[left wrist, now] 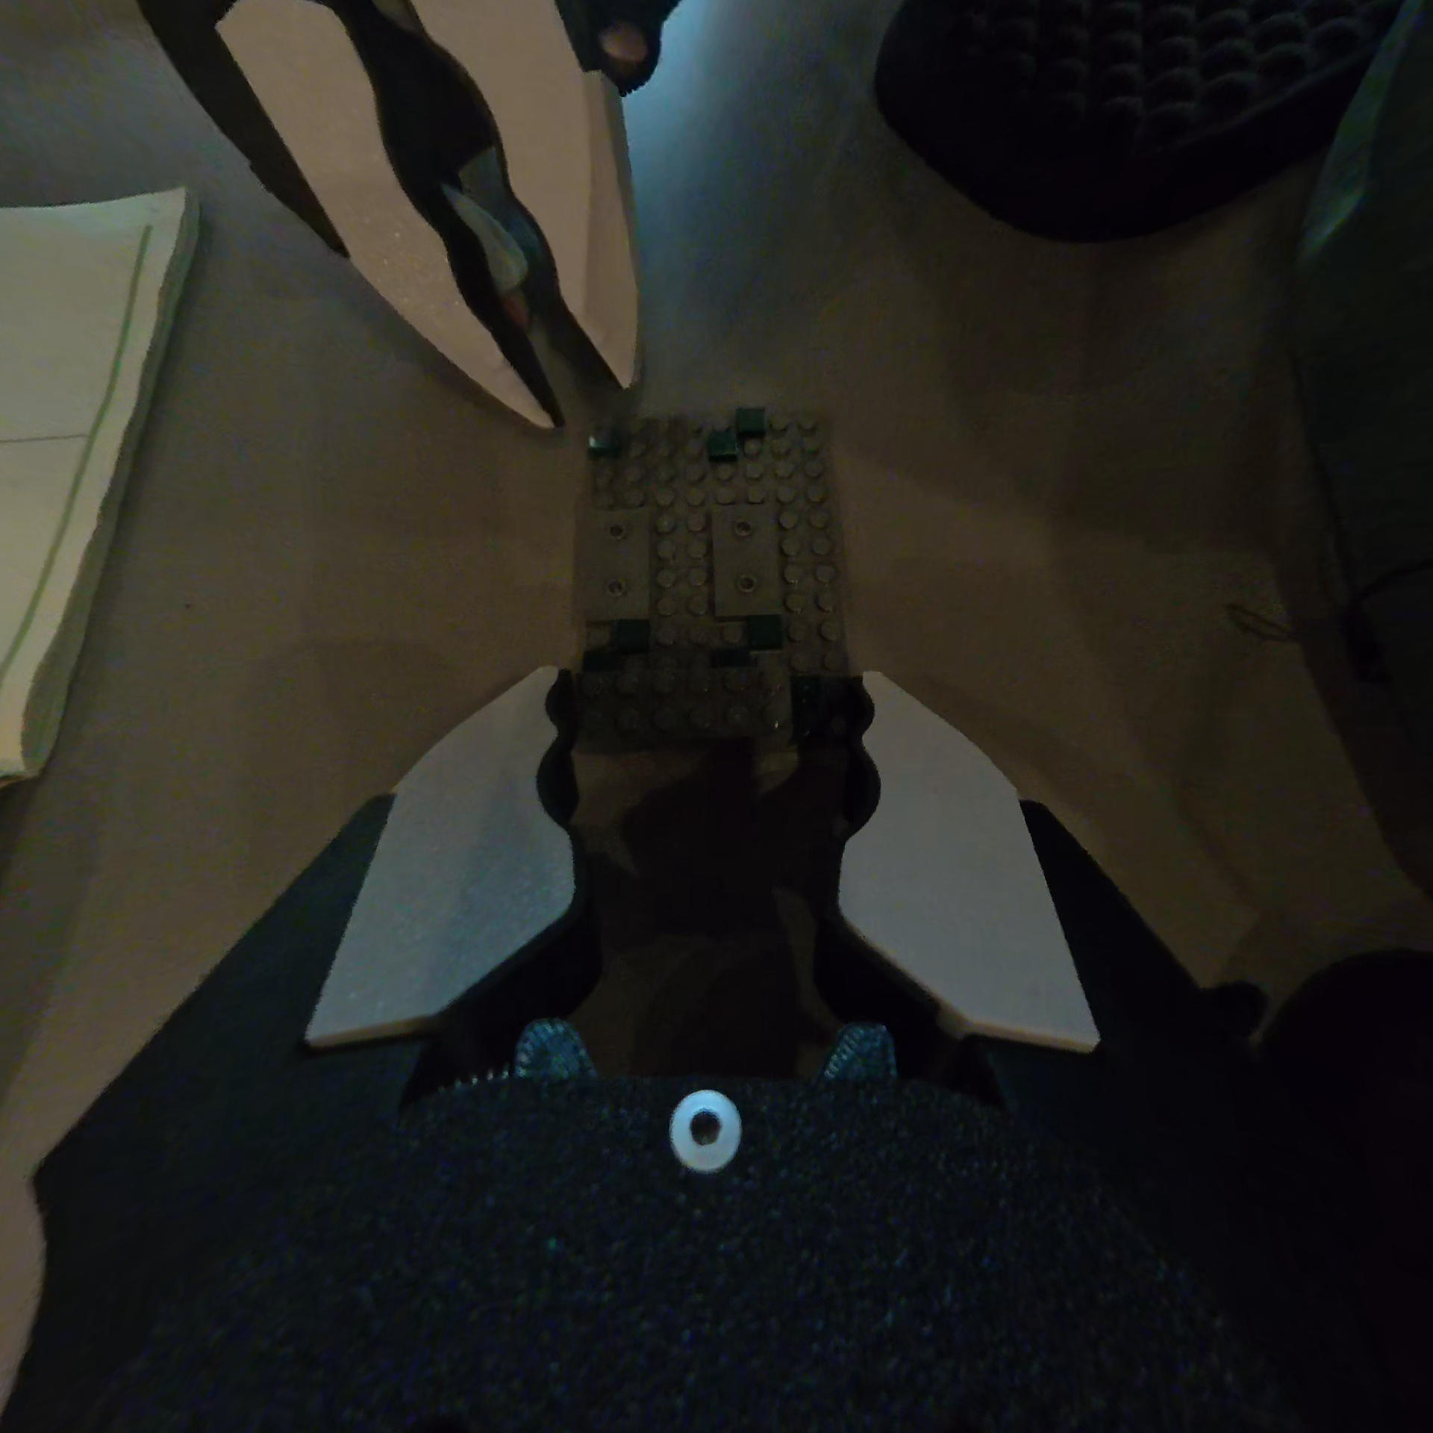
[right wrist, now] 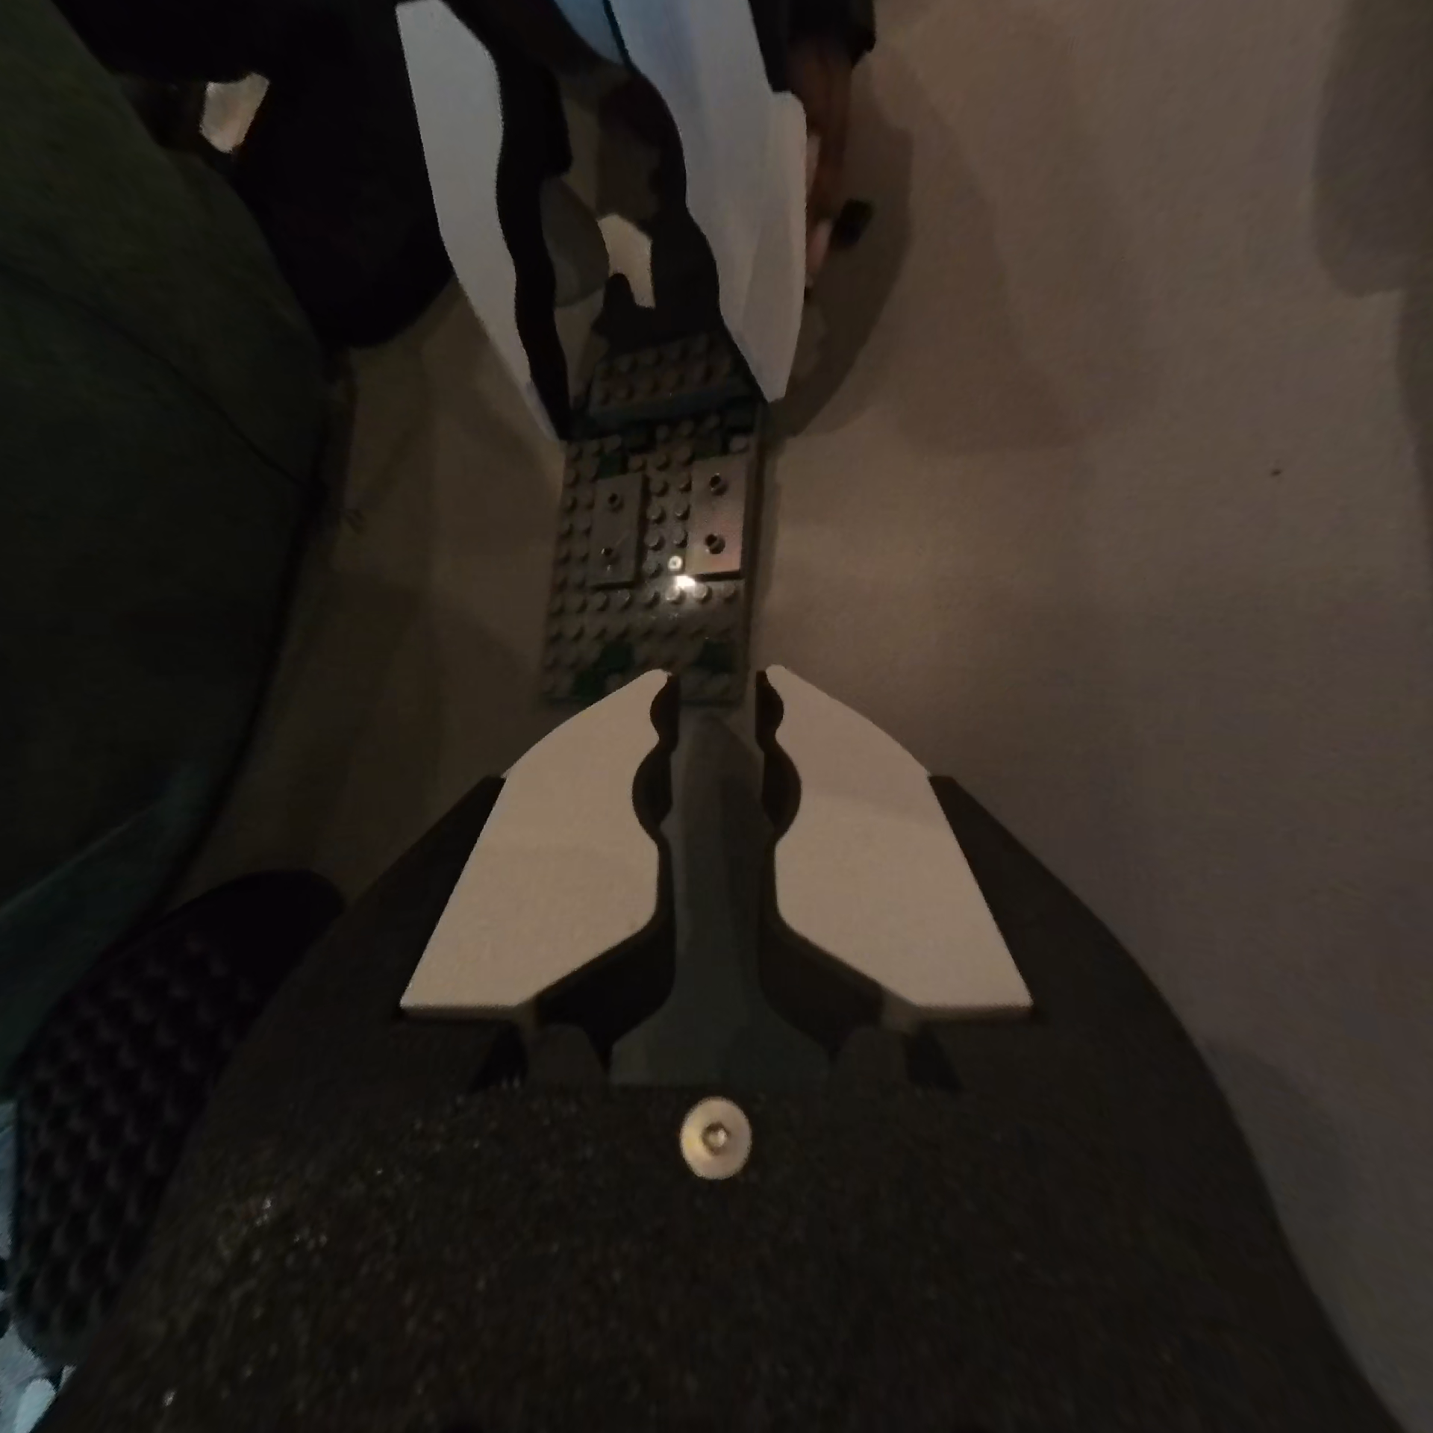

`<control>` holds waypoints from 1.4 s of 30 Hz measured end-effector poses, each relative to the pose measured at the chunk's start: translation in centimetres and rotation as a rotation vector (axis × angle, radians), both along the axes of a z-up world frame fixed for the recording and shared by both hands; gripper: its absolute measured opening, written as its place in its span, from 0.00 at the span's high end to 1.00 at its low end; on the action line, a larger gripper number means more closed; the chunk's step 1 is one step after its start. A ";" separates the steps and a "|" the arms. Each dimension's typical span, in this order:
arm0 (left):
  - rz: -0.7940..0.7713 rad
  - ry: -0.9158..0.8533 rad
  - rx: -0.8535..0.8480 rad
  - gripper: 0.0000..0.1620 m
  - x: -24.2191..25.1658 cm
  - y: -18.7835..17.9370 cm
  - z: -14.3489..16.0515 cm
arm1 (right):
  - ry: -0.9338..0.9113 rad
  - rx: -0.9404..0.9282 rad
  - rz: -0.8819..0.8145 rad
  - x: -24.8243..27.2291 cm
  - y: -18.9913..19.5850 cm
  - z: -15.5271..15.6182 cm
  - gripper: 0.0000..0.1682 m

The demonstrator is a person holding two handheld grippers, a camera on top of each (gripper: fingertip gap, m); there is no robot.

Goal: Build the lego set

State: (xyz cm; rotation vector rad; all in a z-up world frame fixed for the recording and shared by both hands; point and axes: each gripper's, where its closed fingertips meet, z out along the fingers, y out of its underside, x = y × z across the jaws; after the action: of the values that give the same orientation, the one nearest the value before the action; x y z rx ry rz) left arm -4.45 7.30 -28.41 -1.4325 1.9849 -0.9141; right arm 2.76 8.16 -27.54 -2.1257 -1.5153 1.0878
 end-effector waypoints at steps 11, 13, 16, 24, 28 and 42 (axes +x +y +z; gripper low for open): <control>-0.017 -0.022 -0.007 0.59 -0.1 -0.2 0.2 | 0.027 -0.038 -0.009 0.4 -0.4 0.2 0.88; -0.020 -0.037 -0.012 0.59 0.0 -0.2 0.4 | 0.027 -0.049 -0.002 0.3 -0.5 0.2 0.88; -0.026 -0.051 -0.011 0.59 0.0 -0.1 0.4 | 0.024 -0.064 0.009 0.3 -0.6 0.2 0.87; -0.018 -0.043 -0.017 0.69 -0.4 -0.5 0.7 | 0.013 -0.068 0.031 0.2 -0.9 0.2 0.87; -0.011 -0.029 -0.034 0.69 -0.5 -0.4 0.7 | 0.006 -0.058 0.036 0.3 -1.0 0.2 0.87; 0.024 0.006 -0.055 0.67 -0.6 0.0 0.4 | -0.108 0.121 -0.062 6.8 -2.0 1.9 0.89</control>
State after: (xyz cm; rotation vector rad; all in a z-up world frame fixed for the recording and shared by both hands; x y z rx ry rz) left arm -5.06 7.31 -28.00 -1.4874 1.9567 -0.9615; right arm 9.58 6.20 -25.62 -2.1640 -1.5102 0.8505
